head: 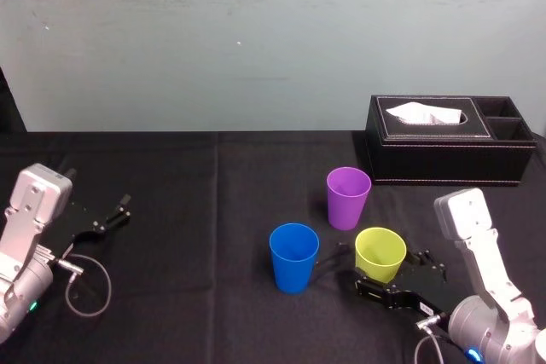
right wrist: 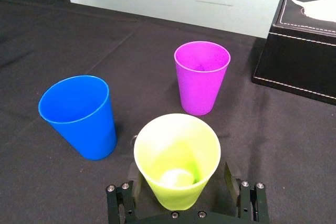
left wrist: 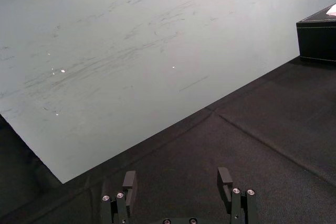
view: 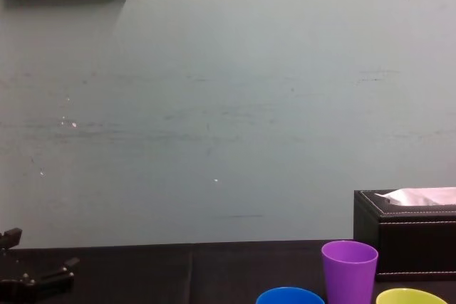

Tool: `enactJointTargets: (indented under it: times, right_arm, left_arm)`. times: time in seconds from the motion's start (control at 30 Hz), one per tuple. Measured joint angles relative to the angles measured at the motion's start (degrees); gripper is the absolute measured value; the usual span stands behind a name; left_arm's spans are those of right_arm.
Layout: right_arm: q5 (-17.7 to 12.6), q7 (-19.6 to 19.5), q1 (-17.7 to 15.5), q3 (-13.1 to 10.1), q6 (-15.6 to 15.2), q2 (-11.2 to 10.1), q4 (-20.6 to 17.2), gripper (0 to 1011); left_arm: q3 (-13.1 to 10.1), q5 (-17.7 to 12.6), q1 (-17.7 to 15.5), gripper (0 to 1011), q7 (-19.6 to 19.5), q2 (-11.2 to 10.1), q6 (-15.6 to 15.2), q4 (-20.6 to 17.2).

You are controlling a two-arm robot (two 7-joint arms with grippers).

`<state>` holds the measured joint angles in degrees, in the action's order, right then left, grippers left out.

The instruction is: Stack the three plastic cups sequentially using one hand.

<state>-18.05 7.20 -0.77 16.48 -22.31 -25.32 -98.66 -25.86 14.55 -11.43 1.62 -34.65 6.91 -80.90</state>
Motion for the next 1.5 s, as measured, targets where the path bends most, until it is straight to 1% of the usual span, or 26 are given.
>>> enactJointTargets:
  times: [0.23, 0.57, 0.9, 1.1, 1.17, 1.23, 1.27, 1.33, 1.5]
  right_arm:
    - [0.8, 0.9, 0.8, -0.1, -0.4, 1.2, 1.1, 1002]
    - [1.6, 1.5, 1.0, -0.8, -1.0, 2.5, 2.1, 1002]
    - [1.6, 1.5, 1.0, -0.7, -1.0, 2.4, 2.0, 1002]
    - [1.5, 1.5, 1.0, -0.7, -1.0, 2.3, 1.9, 894]
    - [1.5, 1.5, 1.0, -0.7, -1.0, 2.3, 1.9, 826]
    - [1.5, 1.5, 1.0, -0.7, -1.0, 2.3, 1.9, 790]
    - [1.5, 1.5, 1.0, -0.6, -1.0, 2.3, 1.9, 743]
    - [1.5, 1.4, 1.0, -0.6, -1.0, 2.3, 1.9, 722]
    - [1.5, 1.4, 1.0, -0.6, -1.0, 2.3, 1.9, 708]
  left_arm:
    - [0.0, 0.0, 0.0, 1000, 0.0, 0.0, 0.0, 0.0]
    - [0.0, 0.0, 0.0, 1000, 0.0, 0.0, 0.0, 0.0]
    - [0.0, 0.0, 0.0, 1000, 0.0, 0.0, 0.0, 0.0]
    - [0.0, 0.0, 0.0, 1000, 0.0, 0.0, 0.0, 0.0]
    - [0.0, 0.0, 0.0, 1000, 0.0, 0.0, 0.0, 0.0]
    - [0.0, 0.0, 0.0, 1000, 0.0, 0.0, 0.0, 0.0]
    - [0.0, 0.0, 0.0, 1000, 0.0, 0.0, 0.0, 0.0]
    - [0.0, 0.0, 0.0, 1000, 0.0, 0.0, 0.0, 0.0]
    - [0.0, 0.0, 0.0, 1000, 0.0, 0.0, 0.0, 0.0]
